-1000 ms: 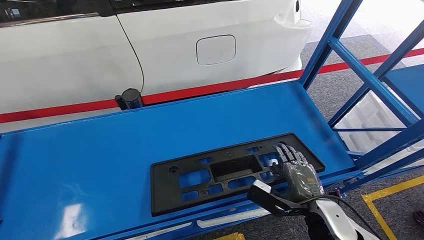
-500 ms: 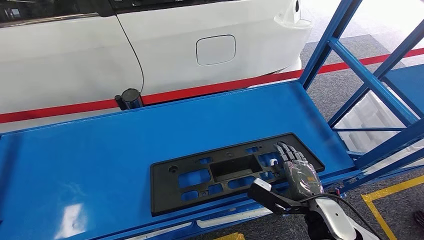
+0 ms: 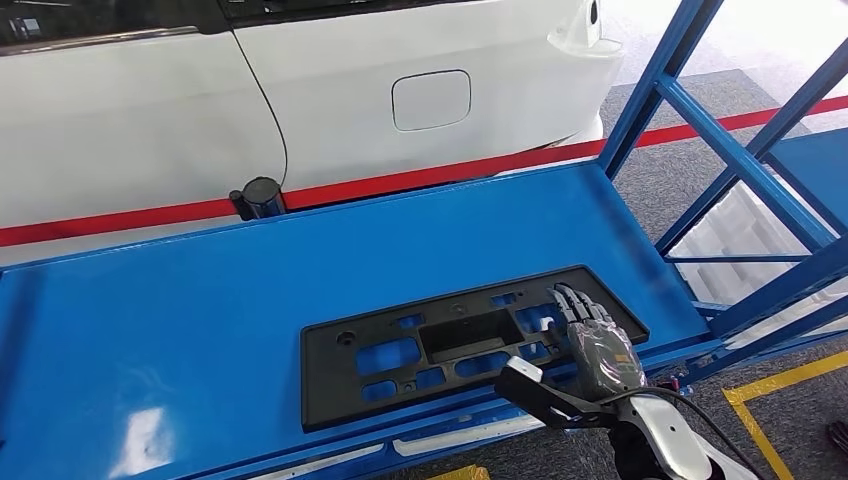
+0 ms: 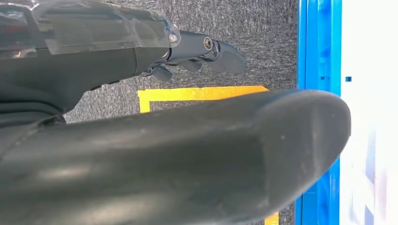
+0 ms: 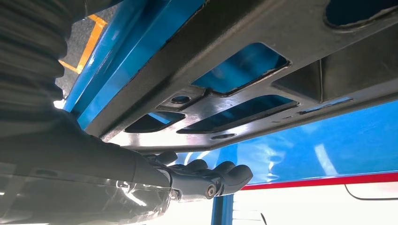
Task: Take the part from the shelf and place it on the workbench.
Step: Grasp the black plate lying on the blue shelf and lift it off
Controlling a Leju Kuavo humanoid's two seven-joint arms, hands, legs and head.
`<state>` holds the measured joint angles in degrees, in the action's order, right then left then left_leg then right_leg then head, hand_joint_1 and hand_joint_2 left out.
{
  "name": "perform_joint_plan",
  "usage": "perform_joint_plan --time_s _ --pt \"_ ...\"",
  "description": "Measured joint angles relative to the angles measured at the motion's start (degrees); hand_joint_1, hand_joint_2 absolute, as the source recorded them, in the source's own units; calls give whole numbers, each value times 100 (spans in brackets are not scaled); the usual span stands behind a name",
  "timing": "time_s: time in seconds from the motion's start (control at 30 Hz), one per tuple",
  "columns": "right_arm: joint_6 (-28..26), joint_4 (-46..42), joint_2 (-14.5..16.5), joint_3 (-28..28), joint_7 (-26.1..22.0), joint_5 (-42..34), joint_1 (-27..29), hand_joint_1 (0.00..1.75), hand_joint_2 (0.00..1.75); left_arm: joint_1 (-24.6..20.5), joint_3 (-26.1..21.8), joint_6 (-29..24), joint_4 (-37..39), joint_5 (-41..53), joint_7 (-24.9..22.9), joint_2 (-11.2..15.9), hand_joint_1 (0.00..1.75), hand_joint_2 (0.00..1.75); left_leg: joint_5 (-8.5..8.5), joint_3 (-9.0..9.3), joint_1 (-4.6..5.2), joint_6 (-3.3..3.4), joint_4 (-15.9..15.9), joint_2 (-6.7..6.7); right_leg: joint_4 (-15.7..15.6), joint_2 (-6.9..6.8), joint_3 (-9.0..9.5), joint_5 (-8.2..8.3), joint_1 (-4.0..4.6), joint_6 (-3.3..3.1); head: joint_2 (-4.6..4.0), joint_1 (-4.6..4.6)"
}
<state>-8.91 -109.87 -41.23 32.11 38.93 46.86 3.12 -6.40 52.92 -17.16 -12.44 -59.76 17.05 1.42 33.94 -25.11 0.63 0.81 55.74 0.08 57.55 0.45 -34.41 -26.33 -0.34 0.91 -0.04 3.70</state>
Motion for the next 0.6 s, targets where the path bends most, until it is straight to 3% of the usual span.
perform_joint_plan --time_s 0.6 --pt "-12 24 13 27 0 0 -12 0 175 0 2 0 0 2 0 0 0 0 0 3 0 0 0 -9 0 1 3 0 0 0 0 -1"
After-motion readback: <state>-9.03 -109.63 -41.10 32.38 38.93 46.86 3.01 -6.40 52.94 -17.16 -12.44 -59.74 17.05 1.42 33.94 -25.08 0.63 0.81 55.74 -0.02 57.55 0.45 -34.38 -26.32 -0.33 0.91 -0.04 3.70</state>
